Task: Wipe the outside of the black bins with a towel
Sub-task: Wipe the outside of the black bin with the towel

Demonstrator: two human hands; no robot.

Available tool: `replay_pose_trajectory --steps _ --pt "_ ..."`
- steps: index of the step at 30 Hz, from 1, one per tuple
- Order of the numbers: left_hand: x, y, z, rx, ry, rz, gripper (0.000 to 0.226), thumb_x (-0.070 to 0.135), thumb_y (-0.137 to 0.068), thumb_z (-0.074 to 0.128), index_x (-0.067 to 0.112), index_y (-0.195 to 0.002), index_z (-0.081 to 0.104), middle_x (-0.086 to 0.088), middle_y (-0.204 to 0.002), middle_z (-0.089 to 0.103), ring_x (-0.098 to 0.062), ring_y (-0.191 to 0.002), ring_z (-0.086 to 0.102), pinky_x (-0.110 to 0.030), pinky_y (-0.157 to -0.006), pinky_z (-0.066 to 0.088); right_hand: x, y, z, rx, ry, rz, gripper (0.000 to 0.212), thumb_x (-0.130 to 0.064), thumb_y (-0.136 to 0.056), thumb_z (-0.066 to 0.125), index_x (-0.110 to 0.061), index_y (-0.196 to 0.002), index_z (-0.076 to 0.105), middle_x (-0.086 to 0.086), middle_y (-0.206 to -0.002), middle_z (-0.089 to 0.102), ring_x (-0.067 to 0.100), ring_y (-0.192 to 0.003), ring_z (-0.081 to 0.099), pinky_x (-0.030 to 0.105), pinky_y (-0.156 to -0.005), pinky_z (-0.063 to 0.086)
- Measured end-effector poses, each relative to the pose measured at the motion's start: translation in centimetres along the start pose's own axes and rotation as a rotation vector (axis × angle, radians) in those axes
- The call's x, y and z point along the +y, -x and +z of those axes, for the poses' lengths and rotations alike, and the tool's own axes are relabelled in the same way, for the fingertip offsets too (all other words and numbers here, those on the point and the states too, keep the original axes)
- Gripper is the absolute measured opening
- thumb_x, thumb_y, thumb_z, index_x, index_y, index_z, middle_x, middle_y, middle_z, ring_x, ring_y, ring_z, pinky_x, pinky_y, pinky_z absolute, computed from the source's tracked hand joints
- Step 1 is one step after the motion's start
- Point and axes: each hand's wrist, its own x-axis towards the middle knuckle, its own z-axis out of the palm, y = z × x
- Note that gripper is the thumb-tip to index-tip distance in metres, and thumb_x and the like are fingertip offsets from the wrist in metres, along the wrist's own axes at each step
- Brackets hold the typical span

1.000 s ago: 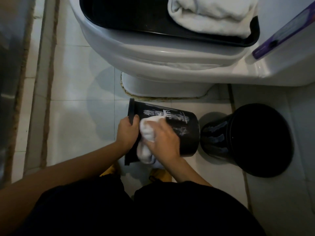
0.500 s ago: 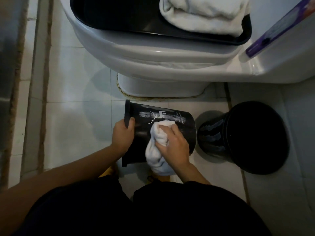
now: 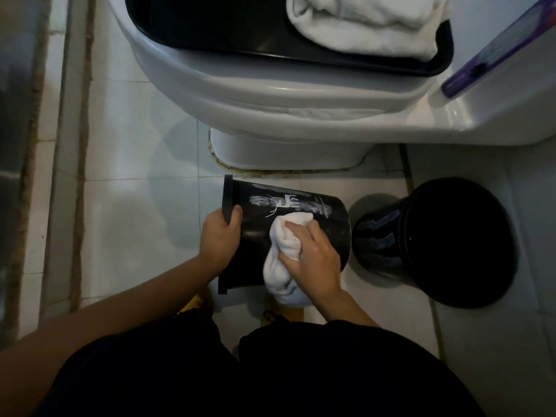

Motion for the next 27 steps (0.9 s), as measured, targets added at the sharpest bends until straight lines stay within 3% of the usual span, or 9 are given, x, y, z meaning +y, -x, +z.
replay_pose_trajectory --steps 6,11,14,16,19,22,25,27 --pt "0.7 0.2 -0.3 -0.07 0.036 -0.009 0.03 0.028 -0.101 0.044 0.007 -0.093 0.063 -0.005 -0.084 0.067 -0.009 -0.077 0.064 -0.018 -0.063 0.046 4.1 0.4 -2.5 0.025 -0.067 0.361 0.042 -0.039 -0.088 0.066 -0.023 -0.126 0.058 0.001 -0.12 0.05 0.022 -0.105 0.058 0.024 -0.078 0.037" --pt "1.2 0.4 -0.5 -0.112 0.072 -0.037 0.03 0.029 -0.102 0.042 0.006 -0.102 0.061 -0.001 -0.088 0.065 -0.01 -0.082 0.063 -0.018 -0.065 0.045 3.4 0.3 -2.6 0.002 -0.059 0.421 0.044 -0.043 -0.088 0.065 -0.027 -0.127 0.054 0.002 -0.122 0.047 0.025 -0.106 0.058 0.028 -0.079 0.042" --pt "1.5 0.3 -1.1 -0.182 0.133 -0.059 0.026 0.026 -0.1 0.047 0.014 -0.122 0.052 0.0 -0.106 0.063 -0.016 -0.097 0.062 -0.029 -0.081 0.051 3.7 0.8 -3.2 -0.022 -0.106 0.45 0.045 -0.043 -0.086 0.065 -0.032 -0.127 0.05 0.001 -0.123 0.047 0.026 -0.105 0.058 0.029 -0.078 0.04" --pt "1.9 0.1 -1.6 -0.205 0.196 -0.115 0.035 0.02 -0.097 0.053 0.02 -0.13 0.044 0.0 -0.114 0.06 -0.018 -0.1 0.062 -0.034 -0.082 0.054 3.9 1.1 -4.1 -0.071 -0.13 0.442 0.044 -0.043 -0.086 0.065 -0.036 -0.126 0.048 -0.001 -0.123 0.049 0.026 -0.105 0.059 0.029 -0.078 0.038" --pt "2.7 -0.1 -1.7 -0.25 0.243 -0.209 0.035 0.024 -0.096 0.054 0.018 -0.129 0.047 -0.006 -0.114 0.062 -0.019 -0.096 0.063 -0.027 -0.072 0.051 4.1 1.6 -4.9 -0.112 -0.177 0.445 0.047 -0.039 -0.085 0.067 -0.036 -0.127 0.046 -0.004 -0.126 0.051 0.023 -0.108 0.057 0.029 -0.081 0.038" --pt "3.0 -0.3 -1.4 -0.287 0.266 -0.279 0.037 0.04 -0.098 0.048 0.014 -0.124 0.053 -0.008 -0.11 0.065 -0.02 -0.095 0.065 -0.028 -0.072 0.051 3.8 1.8 -5.5 -0.1 -0.277 0.469 0.054 -0.035 -0.083 0.07 -0.037 -0.131 0.044 -0.006 -0.129 0.055 0.019 -0.115 0.056 0.029 -0.087 0.04" --pt "2.6 -0.3 -1.2 -0.279 0.22 -0.296 0.036 0.036 -0.1 0.043 0.011 -0.124 0.053 -0.008 -0.106 0.066 -0.021 -0.095 0.064 -0.03 -0.076 0.051 3.2 1.5 -6.5 -0.108 -0.359 0.525 0.07 -0.035 -0.08 0.071 -0.037 -0.143 0.039 -0.006 -0.14 0.054 0.018 -0.126 0.052 0.036 -0.103 0.043" --pt "2.2 0.0 -1.3 -0.289 0.186 -0.291 0.032 0.033 -0.101 0.043 0.012 -0.121 0.054 -0.005 -0.102 0.066 -0.02 -0.093 0.064 -0.028 -0.073 0.051 2.3 1.1 -7.5 -0.119 -0.417 0.545 0.074 -0.039 -0.073 0.071 -0.038 -0.142 0.043 -0.007 -0.138 0.056 0.017 -0.126 0.053 0.037 -0.105 0.043"
